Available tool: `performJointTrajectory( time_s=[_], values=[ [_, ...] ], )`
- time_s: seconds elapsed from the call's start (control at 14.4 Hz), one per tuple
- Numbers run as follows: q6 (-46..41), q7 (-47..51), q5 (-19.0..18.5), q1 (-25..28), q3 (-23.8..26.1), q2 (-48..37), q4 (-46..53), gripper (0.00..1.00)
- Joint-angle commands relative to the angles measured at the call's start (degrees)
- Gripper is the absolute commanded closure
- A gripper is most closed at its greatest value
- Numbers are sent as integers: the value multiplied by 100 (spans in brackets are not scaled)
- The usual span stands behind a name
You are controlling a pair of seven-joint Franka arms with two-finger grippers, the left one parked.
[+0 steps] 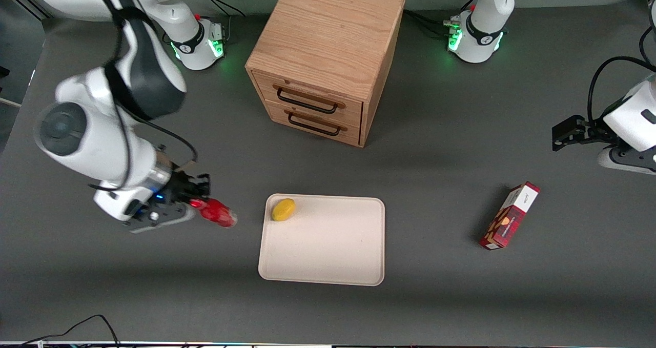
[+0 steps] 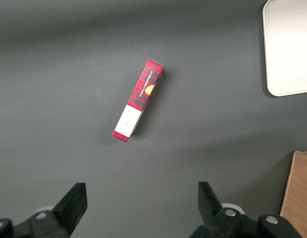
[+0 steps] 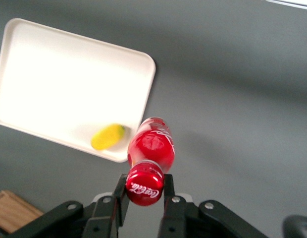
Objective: Place coke bottle on tray
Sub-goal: 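Carry the bottle to the white tray's edge and lower it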
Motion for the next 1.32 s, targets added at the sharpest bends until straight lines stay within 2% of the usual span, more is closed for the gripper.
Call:
performJointTrajectory(
  time_s=[0.0, 0.14, 0.35, 0.55, 1.25],
  values=[
    [338, 215, -142, 229, -55, 679, 548, 100],
    [723, 355, -160, 440, -125, 934, 566, 100],
    [1208, 373, -177, 459, -134, 1207, 557, 100],
    [1603, 452, -817, 572, -125, 1462, 557, 100],
    [1920, 768, -845, 661, -125, 1718, 636, 100]
  ],
)
